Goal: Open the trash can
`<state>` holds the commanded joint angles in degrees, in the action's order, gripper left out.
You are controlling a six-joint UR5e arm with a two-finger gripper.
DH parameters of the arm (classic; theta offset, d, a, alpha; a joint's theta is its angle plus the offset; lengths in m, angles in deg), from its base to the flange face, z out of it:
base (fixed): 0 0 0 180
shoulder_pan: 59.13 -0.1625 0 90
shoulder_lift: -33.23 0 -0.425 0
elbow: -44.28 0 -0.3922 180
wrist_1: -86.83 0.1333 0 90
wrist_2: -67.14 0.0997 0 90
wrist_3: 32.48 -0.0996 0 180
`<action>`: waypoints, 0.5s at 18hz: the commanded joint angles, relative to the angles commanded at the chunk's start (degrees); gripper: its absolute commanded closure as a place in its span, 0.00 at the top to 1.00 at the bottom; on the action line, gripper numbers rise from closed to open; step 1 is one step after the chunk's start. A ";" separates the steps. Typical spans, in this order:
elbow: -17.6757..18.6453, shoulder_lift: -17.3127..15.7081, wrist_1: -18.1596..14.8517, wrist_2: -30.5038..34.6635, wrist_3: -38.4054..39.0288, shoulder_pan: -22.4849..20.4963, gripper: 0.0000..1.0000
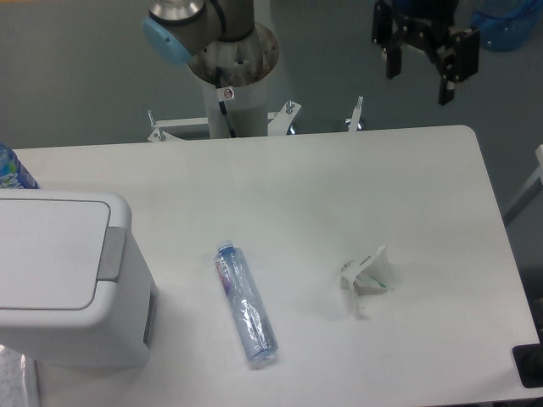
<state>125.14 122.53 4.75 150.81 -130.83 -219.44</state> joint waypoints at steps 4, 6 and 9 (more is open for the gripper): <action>0.09 0.09 0.09 -0.18 0.53 0.35 1.00; 0.09 0.26 0.35 -0.18 1.58 0.61 1.00; -0.44 1.05 0.44 -0.44 4.91 1.67 1.00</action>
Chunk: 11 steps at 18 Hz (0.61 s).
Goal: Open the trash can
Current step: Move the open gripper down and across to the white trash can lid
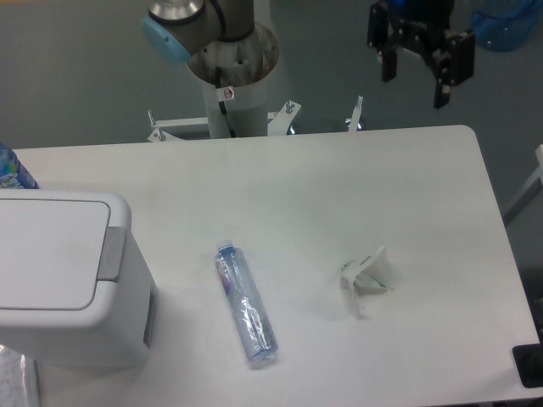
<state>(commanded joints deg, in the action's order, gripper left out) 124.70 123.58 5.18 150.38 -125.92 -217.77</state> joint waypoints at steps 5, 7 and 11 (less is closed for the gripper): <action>-0.09 1.76 3.33 -5.62 15.09 3.51 1.00; 0.44 2.29 5.79 -7.29 21.96 4.83 1.00; 0.79 3.34 9.31 -7.47 30.49 8.43 1.00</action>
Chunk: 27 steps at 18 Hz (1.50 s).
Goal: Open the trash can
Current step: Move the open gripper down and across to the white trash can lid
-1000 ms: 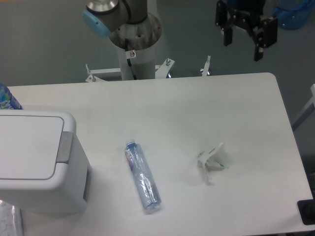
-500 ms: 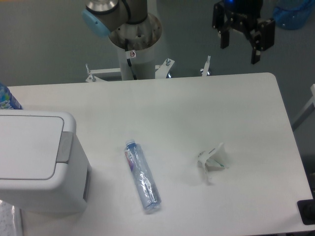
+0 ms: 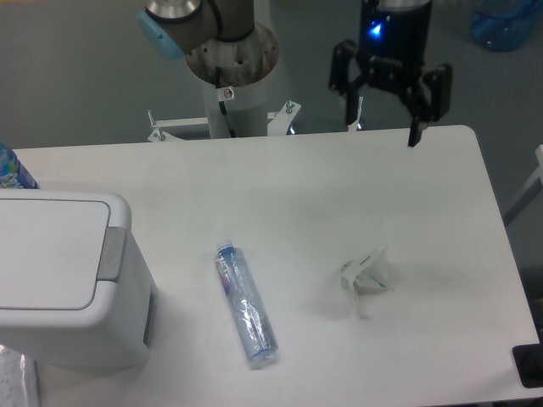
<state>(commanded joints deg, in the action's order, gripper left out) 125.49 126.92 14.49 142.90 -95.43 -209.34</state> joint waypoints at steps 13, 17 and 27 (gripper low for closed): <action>0.26 4.83 9.50 -0.09 33.76 12.57 1.00; 0.35 6.50 11.86 -0.09 41.15 15.65 1.00; 0.88 7.82 13.02 -0.09 47.66 19.69 1.00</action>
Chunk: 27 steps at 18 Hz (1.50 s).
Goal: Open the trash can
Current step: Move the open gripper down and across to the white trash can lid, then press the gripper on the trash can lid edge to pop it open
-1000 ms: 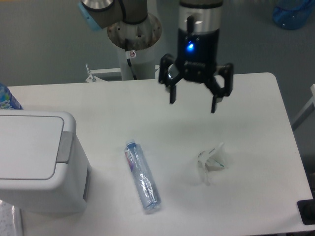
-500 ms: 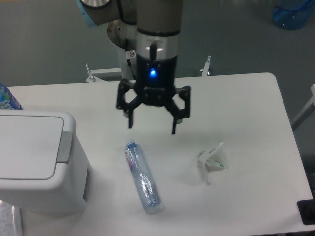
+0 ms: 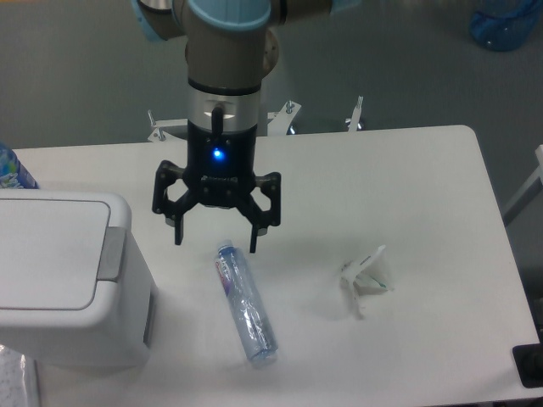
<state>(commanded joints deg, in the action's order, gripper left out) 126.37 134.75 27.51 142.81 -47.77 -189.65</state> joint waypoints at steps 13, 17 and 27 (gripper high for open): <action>0.00 1.67 0.09 0.00 3.07 4.13 1.00; 0.00 2.20 1.41 0.00 3.25 4.75 1.00; 0.09 2.55 1.49 0.09 3.16 4.84 1.00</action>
<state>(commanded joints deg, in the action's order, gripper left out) 126.46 137.30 29.00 142.90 -44.61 -184.81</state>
